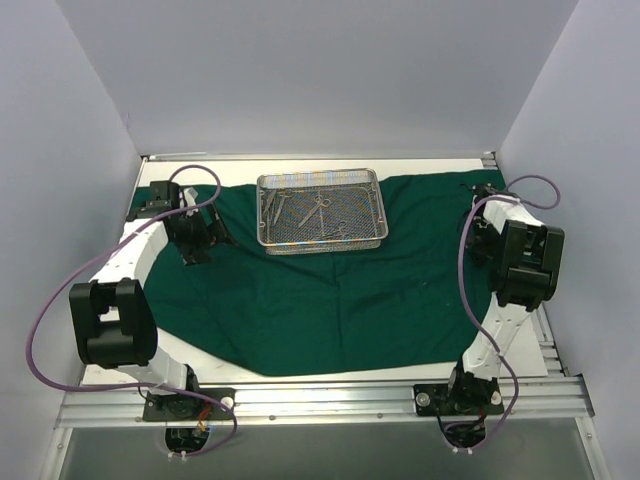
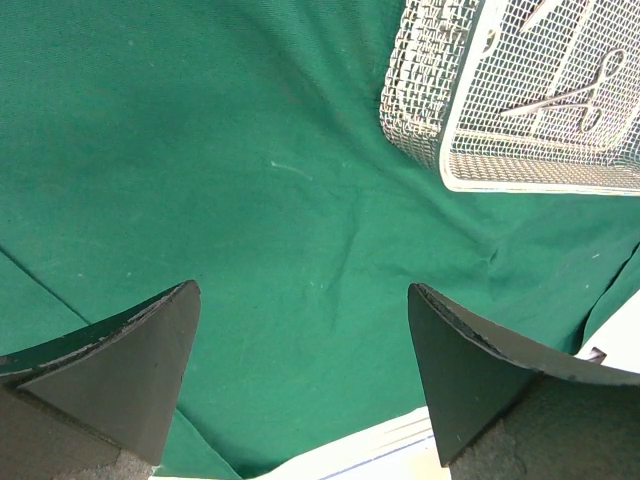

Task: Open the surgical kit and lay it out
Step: Smooth out the surgical kit at the center of the board.

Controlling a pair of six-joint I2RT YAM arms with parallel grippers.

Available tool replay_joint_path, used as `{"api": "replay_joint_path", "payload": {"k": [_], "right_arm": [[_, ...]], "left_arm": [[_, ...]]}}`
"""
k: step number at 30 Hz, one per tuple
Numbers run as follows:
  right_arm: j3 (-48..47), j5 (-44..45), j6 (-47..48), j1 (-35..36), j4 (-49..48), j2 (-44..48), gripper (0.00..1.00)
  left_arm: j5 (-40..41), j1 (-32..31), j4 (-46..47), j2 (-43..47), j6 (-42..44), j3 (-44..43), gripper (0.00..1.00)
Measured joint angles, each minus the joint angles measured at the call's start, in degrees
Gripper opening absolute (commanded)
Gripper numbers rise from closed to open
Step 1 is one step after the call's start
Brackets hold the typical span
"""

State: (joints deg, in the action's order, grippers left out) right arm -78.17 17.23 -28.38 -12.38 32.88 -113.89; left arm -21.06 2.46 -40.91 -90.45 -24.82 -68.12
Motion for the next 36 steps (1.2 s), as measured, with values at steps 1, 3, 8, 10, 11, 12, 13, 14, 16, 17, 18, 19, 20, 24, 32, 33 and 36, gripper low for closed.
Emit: {"api": "replay_joint_path", "payload": {"k": [1, 3, 8, 10, 11, 12, 13, 14, 16, 17, 18, 19, 20, 24, 32, 33, 36], "right_arm": [[0.0, 0.2, -0.1, -0.3, 0.3, 0.1, 0.00], [0.5, 0.5, 0.0, -1.0, 0.7, 0.9, 0.00], [3.8, 1.4, 0.2, -5.4, 2.8, 8.5, 0.00], [5.5, 1.8, 0.4, -8.8, 3.9, 13.7, 0.00], [6.2, 2.0, 0.7, -11.4, 4.3, 17.1, 0.00], [6.7, 2.3, 0.9, -13.9, 4.6, 19.9, 0.00], [7.1, 2.8, 1.1, -16.6, 4.9, 22.9, 0.00], [7.4, 3.2, 1.4, -19.0, 4.9, 25.7, 0.00], [8.8, 4.5, 1.7, -23.6, 4.8, 31.3, 0.00], [9.5, 5.2, 1.8, -25.1, 5.1, 33.9, 0.00], [10.2, 5.9, 1.7, -26.2, 5.3, 36.2, 0.01], [10.6, 6.7, 1.5, -27.0, 6.2, 38.1, 0.31], [10.6, 7.5, 0.8, -27.6, 7.3, 39.5, 0.43], [10.6, 10.4, -1.0, -28.9, 11.6, 41.6, 0.82], [6.7, 11.7, -2.3, -28.1, 17.2, 41.9, 0.80], [5.9, 11.1, -2.0, -27.5, 16.6, 41.9, 0.80], [4.4, 9.9, -1.8, -21.4, 14.3, 41.5, 0.79]], "left_arm": [[0.0, 0.0, 0.1, -0.1, 0.0, 0.0, 0.94], [0.0, 0.0, 0.3, -0.3, 0.0, 0.0, 0.94], [0.0, 0.0, 1.3, -0.3, -0.1, 0.3, 0.94], [0.0, 0.0, 1.9, -0.3, -0.4, 0.8, 0.94], [0.0, 0.0, 2.3, -0.1, -0.5, 1.3, 0.94], [0.0, 0.0, 2.7, 0.1, -0.8, 1.9, 0.94], [0.0, 0.0, 3.2, 0.3, -1.2, 2.6, 0.94], [-0.2, 0.0, 3.9, 0.7, -1.6, 3.5, 0.94], [-0.5, 0.0, 5.2, 1.9, -2.1, 5.5, 0.94], [-0.7, 0.0, 6.0, 2.7, -2.4, 6.7, 0.94], [-1.0, 0.0, 6.6, 3.7, -2.6, 8.0, 0.94], [-1.3, 0.0, 7.1, 4.5, -2.9, 9.0, 0.94], [-1.6, 0.0, 7.6, 5.3, -3.1, 10.0, 0.94], [-2.9, 0.0, 8.7, 7.5, -3.5, 12.5, 0.94], [-3.5, 0.1, 8.5, 10.6, -3.5, 13.8, 0.94], [-3.4, 0.2, 8.5, 10.9, -3.5, 13.8, 0.94], [-3.3, 0.5, 8.0, 11.0, -3.2, 13.6, 0.94]]}}
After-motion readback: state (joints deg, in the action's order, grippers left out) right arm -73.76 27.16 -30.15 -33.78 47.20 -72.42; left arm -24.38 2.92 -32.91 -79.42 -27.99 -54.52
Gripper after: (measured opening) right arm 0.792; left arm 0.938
